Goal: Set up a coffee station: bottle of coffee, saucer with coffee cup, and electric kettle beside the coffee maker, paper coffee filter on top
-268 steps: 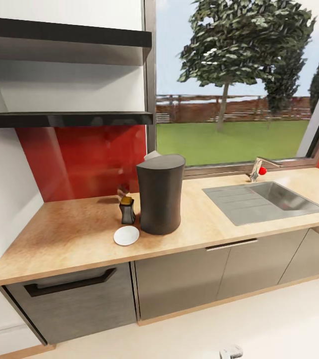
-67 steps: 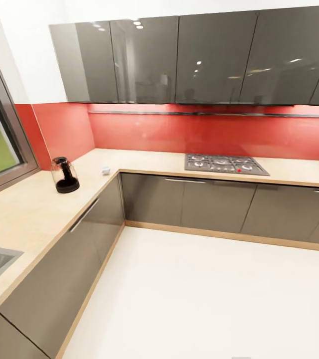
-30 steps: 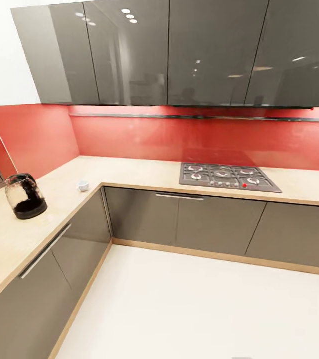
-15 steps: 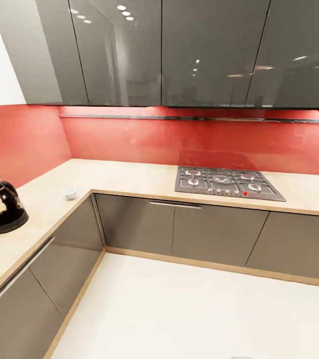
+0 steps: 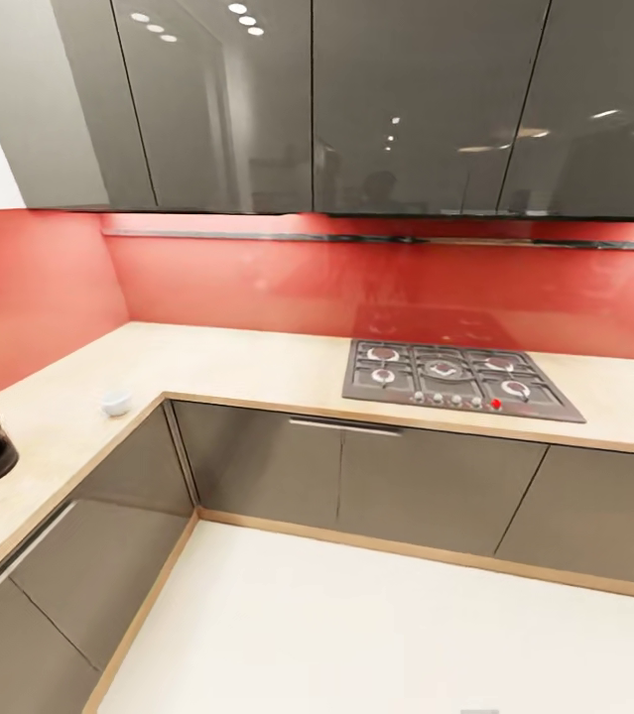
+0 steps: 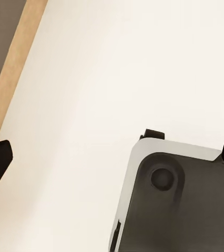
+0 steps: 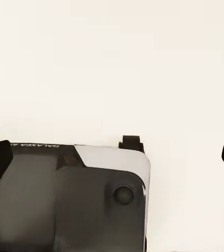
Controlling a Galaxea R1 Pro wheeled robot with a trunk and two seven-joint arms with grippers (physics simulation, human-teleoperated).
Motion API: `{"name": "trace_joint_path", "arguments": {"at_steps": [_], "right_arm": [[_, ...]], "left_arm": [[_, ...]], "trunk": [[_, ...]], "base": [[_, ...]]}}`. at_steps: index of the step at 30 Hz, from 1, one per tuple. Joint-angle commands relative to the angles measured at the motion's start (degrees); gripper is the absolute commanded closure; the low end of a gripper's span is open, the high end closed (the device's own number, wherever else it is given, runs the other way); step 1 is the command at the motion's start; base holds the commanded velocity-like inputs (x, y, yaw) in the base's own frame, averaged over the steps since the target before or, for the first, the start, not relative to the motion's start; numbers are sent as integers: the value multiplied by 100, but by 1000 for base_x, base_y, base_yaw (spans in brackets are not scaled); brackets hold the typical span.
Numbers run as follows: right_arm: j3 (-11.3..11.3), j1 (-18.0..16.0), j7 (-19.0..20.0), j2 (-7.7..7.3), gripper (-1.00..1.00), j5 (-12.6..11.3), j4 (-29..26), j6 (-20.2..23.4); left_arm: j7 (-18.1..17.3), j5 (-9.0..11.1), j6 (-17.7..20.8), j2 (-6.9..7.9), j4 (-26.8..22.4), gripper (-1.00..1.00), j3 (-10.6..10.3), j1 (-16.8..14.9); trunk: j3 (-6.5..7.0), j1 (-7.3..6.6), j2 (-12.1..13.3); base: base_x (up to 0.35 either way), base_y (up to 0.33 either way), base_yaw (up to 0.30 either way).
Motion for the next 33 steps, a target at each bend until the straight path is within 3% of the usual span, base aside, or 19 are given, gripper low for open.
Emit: {"name": "trace_joint_path", "arguments": {"at_steps": [1,10,22,33], "right_arm": [[40,-2,8,-5,-100,-49,-10,20],[44,-2,6,-5,-100,-49,-10,20],[40,-6,6,-5,-100,-58,-10,16],[44,-1,13,-5,-100,-58,-10,20]], "left_arm": [[28,32,-17,1,2,-100,-50,-5],[28,32,-17,1,2,-100,-49,-5],[36,34,-17,1,2,-100,-46,-5],[36,41,-17,1,2,-100,-46,-5]], "trunk": [[-12,6,-11],[-13,6,-11],[-14,6,-11],[-14,6,-11]], "base": [[303,-125,175],[286,-156,239],[269,-165,31],[42,-26,49]]}}
